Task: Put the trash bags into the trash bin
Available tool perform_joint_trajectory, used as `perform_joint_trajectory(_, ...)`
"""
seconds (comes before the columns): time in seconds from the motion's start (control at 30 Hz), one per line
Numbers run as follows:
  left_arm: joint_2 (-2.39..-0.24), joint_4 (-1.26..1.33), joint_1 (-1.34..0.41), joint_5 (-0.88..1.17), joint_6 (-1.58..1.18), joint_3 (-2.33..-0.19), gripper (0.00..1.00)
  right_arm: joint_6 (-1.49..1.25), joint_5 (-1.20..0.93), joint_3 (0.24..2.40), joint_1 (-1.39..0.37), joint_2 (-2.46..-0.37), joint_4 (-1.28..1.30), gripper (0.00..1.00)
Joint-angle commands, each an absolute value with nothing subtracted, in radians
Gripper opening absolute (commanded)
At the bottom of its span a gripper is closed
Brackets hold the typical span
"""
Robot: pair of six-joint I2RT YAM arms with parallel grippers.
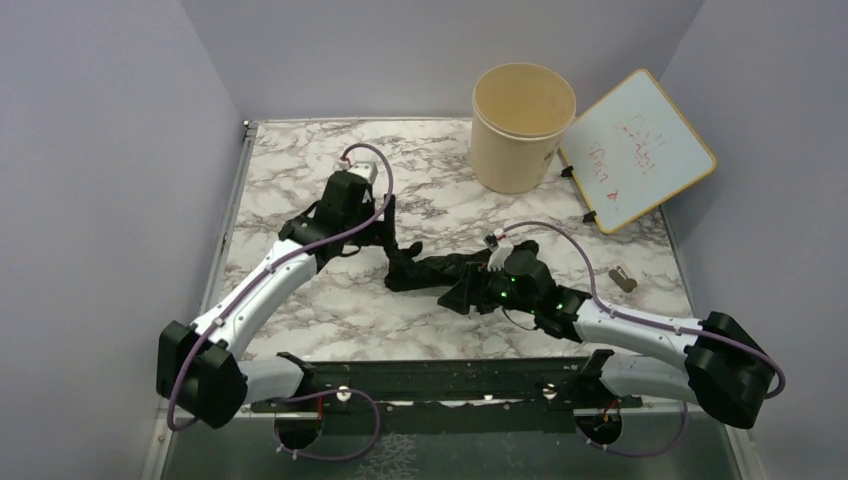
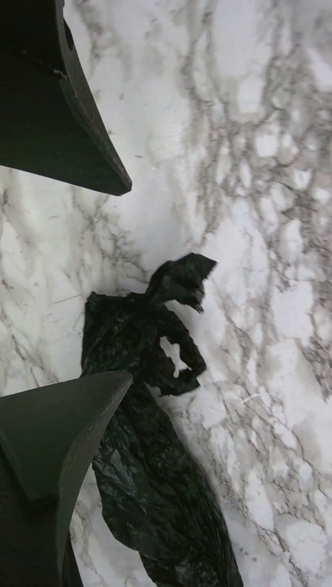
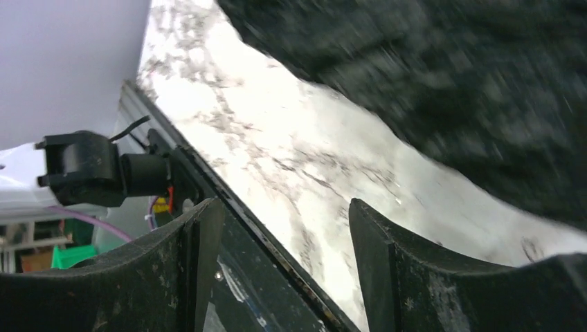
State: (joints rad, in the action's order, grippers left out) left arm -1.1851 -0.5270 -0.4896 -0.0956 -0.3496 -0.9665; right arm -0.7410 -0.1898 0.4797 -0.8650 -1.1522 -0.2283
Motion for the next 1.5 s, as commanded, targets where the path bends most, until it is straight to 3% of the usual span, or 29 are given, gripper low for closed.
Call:
perform_joint_trajectory(0.0,-1.299,-0.488,-0.475,-0.022,-0.144,-1.124,0.99,-0.956,-0.018,0.387,-0.874,-1.079,-0.220,0.73)
perform_joint_trajectory(0.13,-1.412,-0.463,-0.474,0.052,-0.027,-1.186,0.99,-1.048,0.168,0.405,-0.868,-1.036,-0.020,0.83)
perform_joint_trajectory(0.27,-1.522,-0.484,-0.472,0.177,0.052,-1.233,0.99,-1.058,0.196,0.453,-0.824,-1.042,0.084,0.87)
perform_joint_trajectory(0.6,-1.645,-0.433,-0.465,0.549,0.119,-1.198,0.96,-0.976,-0.239,0.540,-0.566,-1.267,-0.015,0.85)
perform_joint_trajectory(0.83,-1.672,-0.461,-0.463,0.646,0.074,-1.166,0.70,-0.846,-0.280,0.703,-0.536,-1.400,0.072,0.79)
perform_joint_trajectory(0.93,-1.646,-0.466,-0.463,0.642,0.023,-1.131,0.42,-0.742,-0.292,0.800,-0.527,-1.457,0.159,0.74)
perform_joint_trajectory(1.13,-1.525,-0.394,-0.463,0.680,-0.175,-0.985,0.02,-0.599,-0.304,0.977,-0.518,-1.573,0.272,0.63)
perform_joint_trajectory(1.3,-1.347,-0.271,-0.463,0.578,-0.435,-0.821,0.00,-0.554,-0.434,1.100,-0.517,-1.640,0.289,0.60)
perform_joint_trajectory(1.47,-1.109,0.047,-0.463,0.444,-0.868,-0.554,0.00,-0.577,-0.469,1.083,-0.517,-1.584,0.279,0.67)
